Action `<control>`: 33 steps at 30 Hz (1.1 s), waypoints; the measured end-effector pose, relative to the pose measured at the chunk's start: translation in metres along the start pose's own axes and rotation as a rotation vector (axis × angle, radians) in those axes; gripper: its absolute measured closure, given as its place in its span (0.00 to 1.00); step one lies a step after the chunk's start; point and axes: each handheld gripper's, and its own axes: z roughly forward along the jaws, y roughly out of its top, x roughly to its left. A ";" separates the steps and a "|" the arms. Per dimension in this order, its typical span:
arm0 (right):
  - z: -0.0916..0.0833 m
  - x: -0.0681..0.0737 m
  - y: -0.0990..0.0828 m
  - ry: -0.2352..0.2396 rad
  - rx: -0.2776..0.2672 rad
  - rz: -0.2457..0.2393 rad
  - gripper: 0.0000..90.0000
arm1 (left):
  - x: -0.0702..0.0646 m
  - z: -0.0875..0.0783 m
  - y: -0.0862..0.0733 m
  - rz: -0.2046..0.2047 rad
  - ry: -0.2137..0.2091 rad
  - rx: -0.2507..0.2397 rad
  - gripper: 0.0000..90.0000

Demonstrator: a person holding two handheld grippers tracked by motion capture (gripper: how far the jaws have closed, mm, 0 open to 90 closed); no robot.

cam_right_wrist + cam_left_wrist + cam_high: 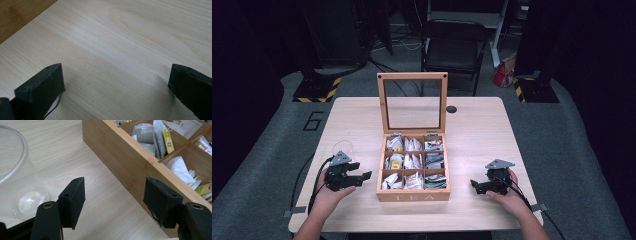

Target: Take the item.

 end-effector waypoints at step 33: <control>0.000 0.000 0.000 0.001 0.001 0.002 0.00 | -0.019 0.014 0.064 0.112 -0.016 -0.002 0.50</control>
